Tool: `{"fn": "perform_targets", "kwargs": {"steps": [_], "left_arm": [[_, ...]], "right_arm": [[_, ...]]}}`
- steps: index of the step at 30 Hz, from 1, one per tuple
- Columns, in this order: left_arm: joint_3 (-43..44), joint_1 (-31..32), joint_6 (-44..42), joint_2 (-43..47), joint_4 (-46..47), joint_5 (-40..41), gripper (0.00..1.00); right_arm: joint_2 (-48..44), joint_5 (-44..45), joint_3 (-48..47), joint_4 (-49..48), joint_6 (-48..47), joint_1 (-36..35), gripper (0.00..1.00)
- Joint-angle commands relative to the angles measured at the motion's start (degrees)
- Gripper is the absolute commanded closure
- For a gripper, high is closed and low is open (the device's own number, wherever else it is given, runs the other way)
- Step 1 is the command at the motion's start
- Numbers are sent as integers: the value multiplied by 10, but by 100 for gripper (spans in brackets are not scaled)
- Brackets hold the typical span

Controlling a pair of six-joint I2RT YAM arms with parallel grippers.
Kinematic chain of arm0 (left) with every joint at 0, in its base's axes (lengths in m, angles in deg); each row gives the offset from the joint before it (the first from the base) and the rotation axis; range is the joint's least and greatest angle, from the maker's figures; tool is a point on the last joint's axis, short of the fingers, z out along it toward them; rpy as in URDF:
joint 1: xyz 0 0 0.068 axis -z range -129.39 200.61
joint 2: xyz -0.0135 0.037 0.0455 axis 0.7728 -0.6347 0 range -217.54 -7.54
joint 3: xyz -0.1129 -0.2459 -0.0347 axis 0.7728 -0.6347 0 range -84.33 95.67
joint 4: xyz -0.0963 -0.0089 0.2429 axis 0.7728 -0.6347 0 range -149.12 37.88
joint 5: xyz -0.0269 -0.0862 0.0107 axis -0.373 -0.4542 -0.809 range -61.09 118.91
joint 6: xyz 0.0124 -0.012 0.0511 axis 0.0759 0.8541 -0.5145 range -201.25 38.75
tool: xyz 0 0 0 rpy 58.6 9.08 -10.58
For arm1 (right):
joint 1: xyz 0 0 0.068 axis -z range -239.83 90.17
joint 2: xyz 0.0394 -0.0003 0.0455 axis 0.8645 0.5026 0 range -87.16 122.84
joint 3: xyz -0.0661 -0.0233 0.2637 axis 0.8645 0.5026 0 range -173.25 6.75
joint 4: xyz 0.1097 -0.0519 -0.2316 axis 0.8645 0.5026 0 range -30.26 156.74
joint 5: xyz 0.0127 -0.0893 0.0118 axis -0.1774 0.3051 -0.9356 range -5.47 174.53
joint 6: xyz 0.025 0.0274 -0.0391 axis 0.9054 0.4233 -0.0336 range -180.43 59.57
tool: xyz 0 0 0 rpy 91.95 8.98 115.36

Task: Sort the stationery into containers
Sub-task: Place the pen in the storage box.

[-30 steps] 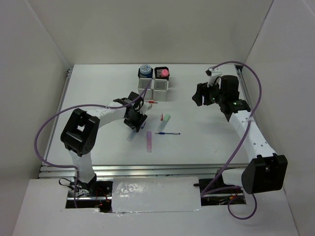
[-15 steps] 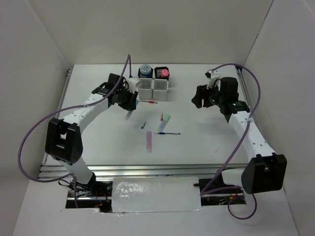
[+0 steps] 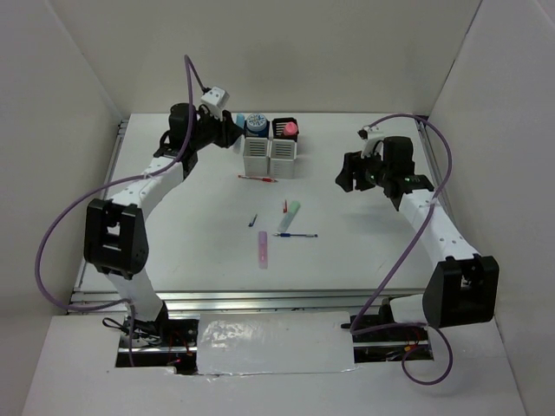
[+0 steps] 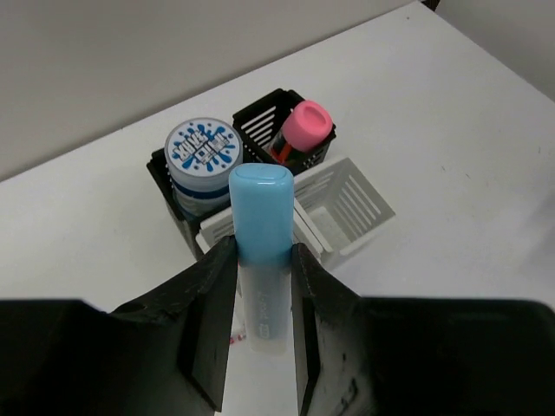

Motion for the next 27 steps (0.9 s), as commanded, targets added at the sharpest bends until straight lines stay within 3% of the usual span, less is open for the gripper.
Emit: {"fn": "perform_targets", "kwargs": {"steps": [1,6,15,27], "left_arm": [[29,-5,57,-42,147,-53,81],[32,2,61,-88,240,-69,77],[55,6,71,-145,279,-72,73],[53,10,61,-161,281,-67,34]], "right_arm": [[9,-7,-17,-15,8,1,32],[26,-4,-28,-13,5,-1,32],[61,-7,-47,-10,5,-3,32],[58,-3,-53,3,-2,-3,32]]}}
